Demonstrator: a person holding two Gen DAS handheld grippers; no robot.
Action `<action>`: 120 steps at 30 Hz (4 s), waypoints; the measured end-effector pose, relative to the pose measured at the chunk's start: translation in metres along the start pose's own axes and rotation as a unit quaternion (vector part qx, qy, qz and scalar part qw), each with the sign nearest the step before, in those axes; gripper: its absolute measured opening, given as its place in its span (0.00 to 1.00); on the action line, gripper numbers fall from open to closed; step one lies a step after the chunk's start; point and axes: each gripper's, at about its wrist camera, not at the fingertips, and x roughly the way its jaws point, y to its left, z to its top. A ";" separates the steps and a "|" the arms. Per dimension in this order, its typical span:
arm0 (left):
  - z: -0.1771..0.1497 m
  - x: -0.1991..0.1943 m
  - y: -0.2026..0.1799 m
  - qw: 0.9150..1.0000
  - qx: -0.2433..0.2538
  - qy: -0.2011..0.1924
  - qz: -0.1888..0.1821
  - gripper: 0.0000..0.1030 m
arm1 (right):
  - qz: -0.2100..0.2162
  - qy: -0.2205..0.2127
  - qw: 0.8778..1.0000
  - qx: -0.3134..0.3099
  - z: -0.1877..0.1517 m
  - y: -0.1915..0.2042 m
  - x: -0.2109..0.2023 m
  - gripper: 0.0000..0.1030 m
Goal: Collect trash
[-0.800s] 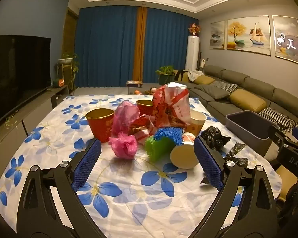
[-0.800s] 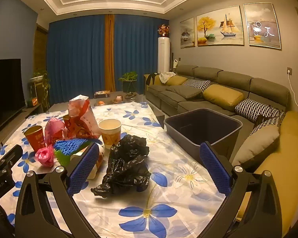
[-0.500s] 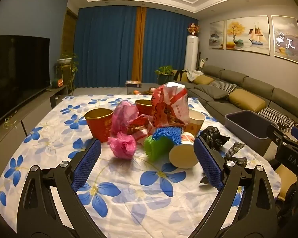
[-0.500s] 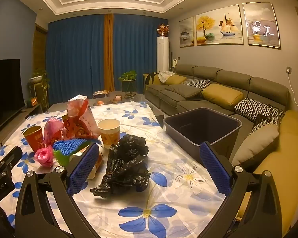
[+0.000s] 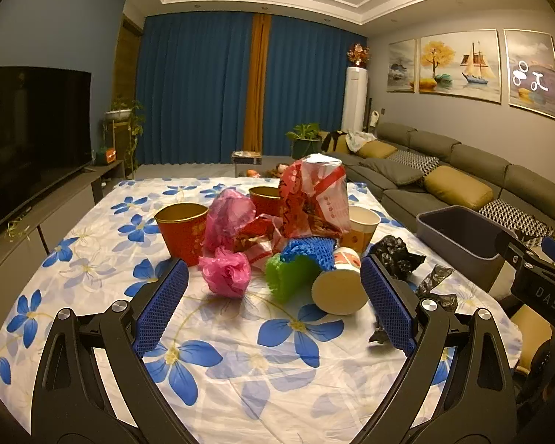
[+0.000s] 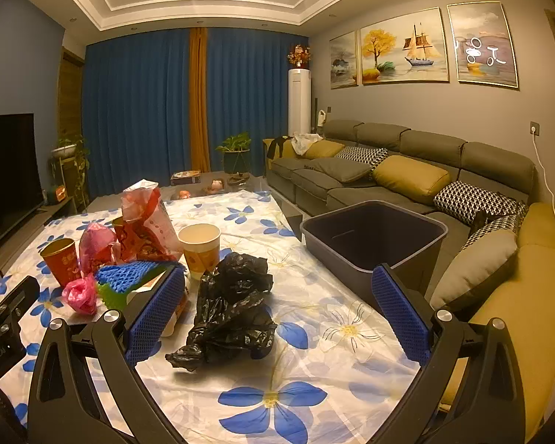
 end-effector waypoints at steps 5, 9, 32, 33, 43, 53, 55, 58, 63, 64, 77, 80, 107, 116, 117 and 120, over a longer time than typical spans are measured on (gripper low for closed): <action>0.001 0.000 -0.002 1.000 0.001 0.000 -0.001 0.90 | -0.001 0.000 1.000 0.000 0.000 -0.001 0.000 0.95; 0.001 0.000 -0.002 1.000 0.001 0.000 -0.001 0.90 | -0.003 -0.001 1.000 0.001 0.001 -0.002 -0.001 0.95; 0.001 -0.001 -0.002 1.000 0.000 -0.001 -0.002 0.90 | -0.005 0.000 1.000 0.002 -0.001 -0.002 0.000 0.95; 0.001 -0.001 -0.001 1.000 0.000 -0.001 -0.002 0.90 | -0.004 0.000 1.000 0.002 -0.001 -0.002 0.000 0.95; 0.000 -0.001 -0.002 1.000 0.000 -0.001 -0.002 0.90 | -0.006 -0.001 1.000 0.002 -0.002 -0.003 -0.001 0.95; 0.000 -0.001 -0.001 1.000 0.000 -0.001 -0.003 0.90 | -0.007 -0.001 1.000 0.000 -0.003 -0.002 -0.001 0.95; 0.000 -0.001 -0.001 1.000 0.000 -0.001 -0.002 0.90 | -0.007 -0.001 1.000 0.000 -0.003 -0.002 -0.001 0.95; 0.000 -0.001 -0.001 1.000 0.000 -0.001 -0.002 0.90 | -0.007 -0.002 1.000 0.000 -0.003 -0.002 -0.001 0.95; 0.000 -0.001 -0.001 1.000 0.000 -0.001 -0.002 0.90 | -0.007 -0.002 1.000 -0.001 -0.003 -0.001 -0.002 0.95; 0.000 -0.001 -0.001 1.000 0.000 -0.001 -0.002 0.90 | -0.007 -0.002 1.000 -0.001 -0.003 -0.001 -0.002 0.95; 0.000 -0.001 -0.001 1.000 0.001 -0.003 -0.003 0.90 | -0.009 -0.003 1.000 -0.002 -0.004 -0.001 -0.002 0.95; -0.001 -0.002 -0.003 1.000 0.004 -0.004 -0.001 0.90 | -0.009 -0.003 1.000 -0.002 -0.004 -0.001 -0.001 0.95; -0.002 -0.001 0.005 1.000 0.003 -0.018 -0.010 0.90 | 0.002 -0.015 1.000 -0.010 -0.009 0.002 0.000 0.95; -0.009 0.007 0.020 1.000 -0.009 -0.008 -0.011 0.90 | 0.026 -0.002 0.999 -0.021 -0.019 0.010 0.017 0.95; -0.010 0.008 0.023 1.000 -0.013 -0.009 -0.012 0.90 | 0.029 -0.002 0.999 -0.021 -0.019 0.011 0.019 0.95; -0.012 0.012 0.032 1.000 -0.021 -0.008 -0.010 0.90 | 0.037 0.003 0.999 -0.024 -0.022 0.015 0.025 0.95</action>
